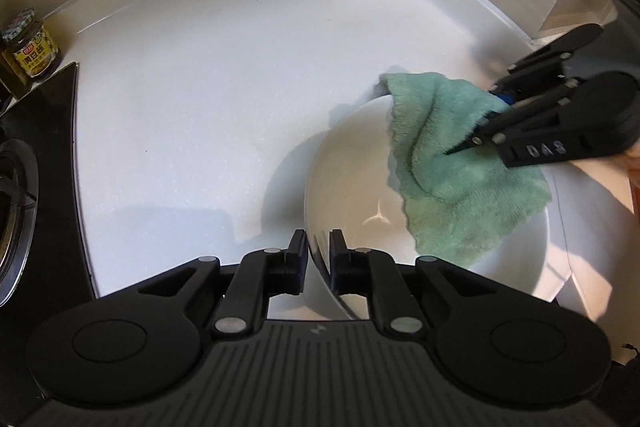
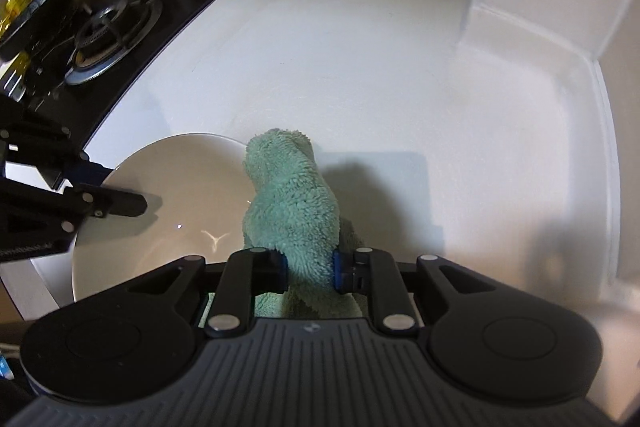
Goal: Clean bowl
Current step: 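Rub the towel around inside the bowl held by the left gripper, then scrub the bowl interior with the towel in the right gripper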
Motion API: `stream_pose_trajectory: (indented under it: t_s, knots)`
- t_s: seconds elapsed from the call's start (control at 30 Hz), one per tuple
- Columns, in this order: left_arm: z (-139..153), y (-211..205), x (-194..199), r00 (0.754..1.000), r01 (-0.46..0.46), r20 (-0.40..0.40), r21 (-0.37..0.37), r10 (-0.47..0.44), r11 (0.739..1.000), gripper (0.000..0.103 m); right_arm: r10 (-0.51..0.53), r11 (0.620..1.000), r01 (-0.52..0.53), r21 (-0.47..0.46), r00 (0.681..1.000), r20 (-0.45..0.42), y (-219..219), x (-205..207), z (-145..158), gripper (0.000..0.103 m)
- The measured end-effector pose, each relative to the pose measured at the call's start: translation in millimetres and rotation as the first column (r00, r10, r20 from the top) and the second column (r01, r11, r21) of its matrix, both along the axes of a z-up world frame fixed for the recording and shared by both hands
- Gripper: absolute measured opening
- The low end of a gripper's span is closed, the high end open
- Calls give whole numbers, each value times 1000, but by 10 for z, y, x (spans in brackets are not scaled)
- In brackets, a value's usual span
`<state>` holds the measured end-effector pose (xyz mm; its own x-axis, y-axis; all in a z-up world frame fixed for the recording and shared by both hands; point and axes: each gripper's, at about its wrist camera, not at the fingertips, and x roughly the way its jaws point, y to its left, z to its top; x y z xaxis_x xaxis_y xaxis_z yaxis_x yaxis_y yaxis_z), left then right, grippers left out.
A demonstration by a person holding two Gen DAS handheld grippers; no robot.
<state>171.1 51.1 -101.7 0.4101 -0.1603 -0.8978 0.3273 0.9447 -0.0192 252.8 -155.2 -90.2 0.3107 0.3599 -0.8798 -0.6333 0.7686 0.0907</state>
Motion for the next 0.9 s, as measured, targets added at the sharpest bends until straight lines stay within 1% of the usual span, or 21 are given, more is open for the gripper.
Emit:
stream_pose_trajectory:
  t_s: [0.07,0.13,0.17,0.23,0.27,0.33,0.4,0.43,0.47,0.53,0.6,0.7,0.77,0.83,0.9]
  knots:
    - [15,-46,80,997,68,19,34,-69,997,7,50,998,-50,-41,999,-1,6,-42,7,16]
    - [20,-87,148,990,136,16,56,-137,989,7,128,988,-129,-88,992,-19,11,-80,15,18]
    - [22,-107,182,985,170,14,66,-171,983,8,168,979,-170,-110,985,-29,19,-82,22,19]
    - [29,-159,249,970,243,6,97,-244,965,9,264,948,-269,-168,963,-55,77,-50,35,20]
    - [30,-166,286,961,274,0,118,-275,955,9,285,938,-291,-190,957,-57,124,-12,39,20]
    - [29,-141,326,951,307,-3,129,-309,943,10,320,919,-324,-225,946,-52,226,68,49,19]
    - [33,-138,367,947,321,-10,126,-322,939,10,340,913,-334,-234,940,-17,349,155,59,19]
    - [32,-132,386,949,314,-12,123,-315,941,10,349,912,-341,-230,937,-5,403,184,56,20]
    - [34,-104,403,957,290,-10,114,-291,950,10,349,913,-340,-224,937,0,436,205,50,20]
    - [46,12,403,978,206,-6,62,-206,976,9,329,924,-320,-207,944,9,440,226,43,20]
    - [37,57,349,993,121,-19,10,-121,993,10,293,942,-286,-174,956,16,367,227,45,20]
    - [79,146,139,1000,19,3,-32,-19,999,10,205,970,-199,-137,979,26,244,192,45,19]
    - [57,128,78,1000,-2,3,-27,2,1000,11,134,985,-130,-113,991,31,174,159,43,19]
    - [33,111,128,1000,-12,1,-20,12,1000,11,64,994,-61,-86,998,29,116,132,26,19]
    - [0,130,221,1000,-11,0,-2,11,1000,8,15,997,-13,-70,1000,26,71,113,16,19]
